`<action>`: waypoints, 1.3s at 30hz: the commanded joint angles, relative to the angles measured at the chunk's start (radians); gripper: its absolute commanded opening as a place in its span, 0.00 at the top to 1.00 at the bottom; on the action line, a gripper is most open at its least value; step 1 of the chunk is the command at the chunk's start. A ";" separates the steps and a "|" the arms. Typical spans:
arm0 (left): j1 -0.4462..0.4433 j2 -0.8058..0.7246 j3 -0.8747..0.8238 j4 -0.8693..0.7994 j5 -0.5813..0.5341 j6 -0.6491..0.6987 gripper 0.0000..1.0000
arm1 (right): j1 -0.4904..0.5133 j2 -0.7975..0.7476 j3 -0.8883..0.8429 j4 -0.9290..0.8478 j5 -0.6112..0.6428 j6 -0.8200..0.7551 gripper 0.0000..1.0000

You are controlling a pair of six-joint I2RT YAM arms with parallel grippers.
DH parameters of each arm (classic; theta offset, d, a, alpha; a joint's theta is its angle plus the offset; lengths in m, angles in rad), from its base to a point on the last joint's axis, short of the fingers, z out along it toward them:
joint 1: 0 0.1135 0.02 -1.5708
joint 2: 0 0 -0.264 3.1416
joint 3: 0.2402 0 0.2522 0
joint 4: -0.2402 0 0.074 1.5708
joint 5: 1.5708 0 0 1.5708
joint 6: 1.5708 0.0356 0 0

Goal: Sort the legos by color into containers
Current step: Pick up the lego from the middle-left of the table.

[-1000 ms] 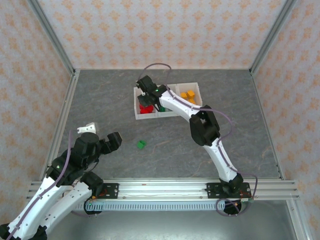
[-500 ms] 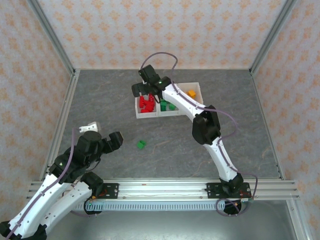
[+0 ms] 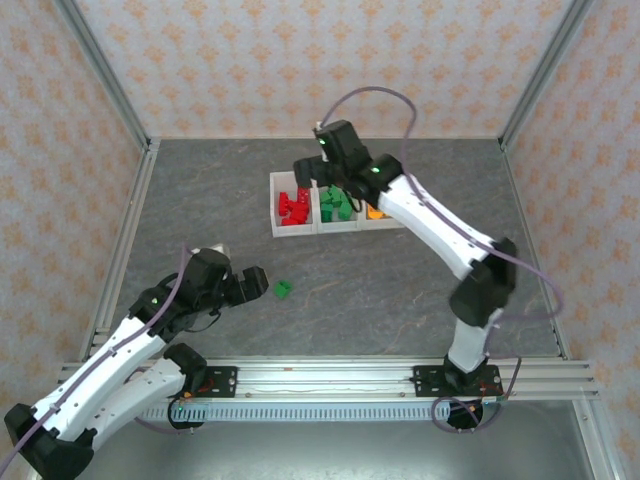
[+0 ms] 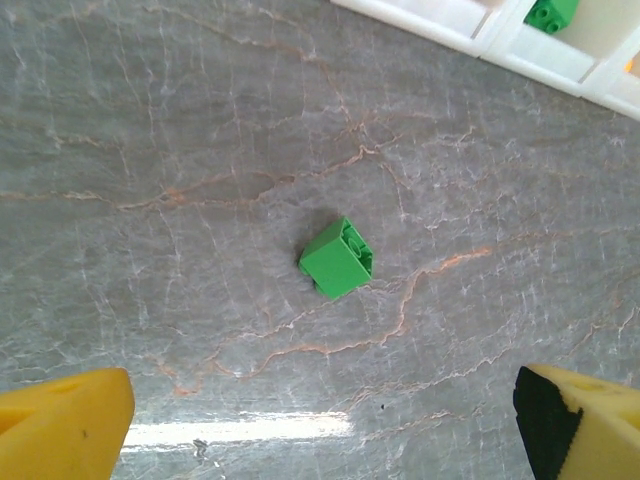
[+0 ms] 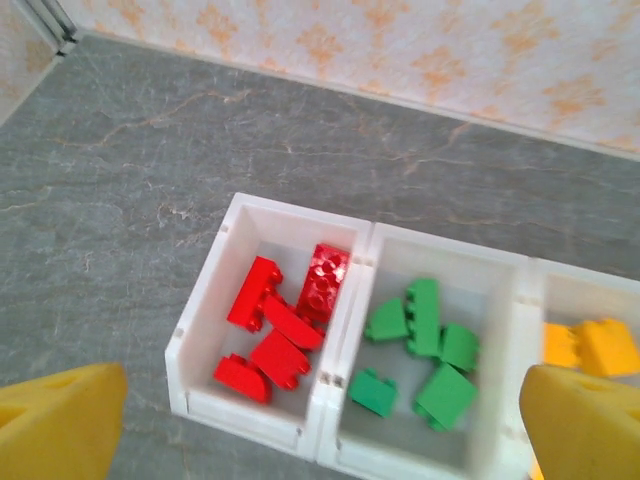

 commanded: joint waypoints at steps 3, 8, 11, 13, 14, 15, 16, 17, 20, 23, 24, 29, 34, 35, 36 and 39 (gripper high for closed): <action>-0.045 0.041 -0.026 0.125 0.021 -0.059 0.01 | -0.017 -0.278 -0.355 0.113 0.096 -0.060 0.00; -0.100 0.173 -0.035 0.230 0.037 -0.020 0.01 | -0.051 -0.533 -0.657 0.145 0.101 -0.035 0.00; -0.129 0.259 -0.011 0.250 0.014 0.042 0.01 | -0.054 -0.692 -0.817 0.130 0.117 0.005 0.00; -0.131 0.312 -0.003 0.261 0.006 0.092 0.01 | -0.054 -0.796 -0.898 0.115 0.125 0.042 0.00; -0.131 0.341 -0.007 0.275 0.005 0.120 0.01 | -0.054 -0.855 -0.939 0.114 0.136 0.064 0.00; -0.131 0.365 -0.011 0.286 0.003 0.139 0.01 | -0.054 -0.906 -0.974 0.116 0.147 0.080 0.00; -0.131 0.393 -0.013 0.298 0.005 0.162 0.01 | -0.054 -0.963 -1.010 0.118 0.162 0.097 0.00; -0.131 0.422 -0.013 0.305 0.010 0.181 0.01 | -0.054 -1.013 -1.034 0.128 0.174 0.108 0.00; -0.131 0.484 -0.006 0.320 -0.003 0.208 0.01 | -0.055 -1.092 -1.029 0.111 0.196 0.119 0.00; -0.131 0.531 0.010 0.342 -0.039 0.259 0.01 | -0.055 -1.105 -1.033 0.114 0.222 0.117 0.00; -0.131 0.543 0.015 0.349 -0.046 0.272 0.01 | -0.054 -1.098 -1.031 0.112 0.221 0.116 0.00; -0.131 0.641 0.054 0.350 -0.063 0.341 0.08 | -0.055 -1.049 -1.024 0.119 0.236 0.142 0.00; -0.131 0.719 0.075 0.341 -0.066 0.375 0.14 | -0.055 -1.023 -1.021 0.137 0.241 0.164 0.00; -0.131 0.728 0.076 0.342 -0.066 0.379 0.14 | -0.055 -1.019 -1.021 0.139 0.244 0.170 0.00; -0.131 0.736 0.077 0.343 -0.064 0.382 0.14 | -0.055 -1.015 -1.019 0.140 0.244 0.175 0.00; -0.131 0.750 0.078 0.358 -0.057 0.392 0.15 | -0.055 -1.003 -1.015 0.133 0.252 0.191 0.00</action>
